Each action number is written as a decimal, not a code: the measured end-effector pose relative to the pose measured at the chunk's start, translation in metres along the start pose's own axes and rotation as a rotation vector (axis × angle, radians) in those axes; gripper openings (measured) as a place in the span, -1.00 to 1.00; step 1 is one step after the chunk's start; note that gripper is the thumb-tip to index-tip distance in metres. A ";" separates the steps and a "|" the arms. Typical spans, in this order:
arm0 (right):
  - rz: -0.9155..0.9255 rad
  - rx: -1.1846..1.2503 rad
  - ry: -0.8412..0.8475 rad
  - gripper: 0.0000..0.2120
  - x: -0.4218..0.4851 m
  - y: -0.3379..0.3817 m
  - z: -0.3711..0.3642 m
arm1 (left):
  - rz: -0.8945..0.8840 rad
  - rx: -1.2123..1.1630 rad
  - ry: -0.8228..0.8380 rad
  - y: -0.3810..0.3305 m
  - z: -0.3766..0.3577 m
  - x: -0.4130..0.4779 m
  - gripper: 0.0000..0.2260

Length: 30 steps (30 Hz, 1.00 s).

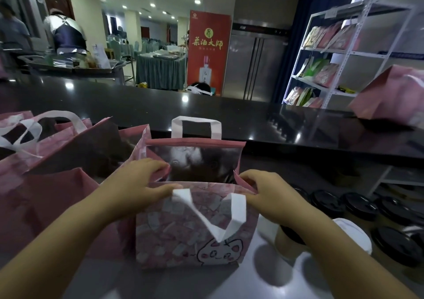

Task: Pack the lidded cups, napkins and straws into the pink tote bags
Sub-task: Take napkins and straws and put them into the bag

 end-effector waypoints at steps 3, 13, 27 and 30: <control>-0.017 0.069 -0.024 -0.75 -0.002 -0.008 0.006 | 0.030 -0.174 0.023 -0.001 -0.010 -0.002 -0.43; 0.025 0.103 0.212 -0.59 -0.003 -0.012 0.011 | 0.061 -0.336 0.102 0.005 -0.029 0.000 -0.48; 0.045 0.063 0.064 -0.58 0.002 -0.012 0.002 | -0.007 -0.167 -0.004 0.005 -0.031 0.005 -0.63; 0.039 -0.065 0.089 -0.54 0.004 -0.008 0.007 | -0.013 -0.016 -0.031 0.003 -0.024 0.006 -0.74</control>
Point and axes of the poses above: each hand's wrist, its own x-axis towards the middle knuckle, its own z-axis out of the back of the hand, y = z × x, the point moved 4 cm from there along x, towards the middle knuckle, and after that the axes turned 1 degree about z, right-handed, at the moved point
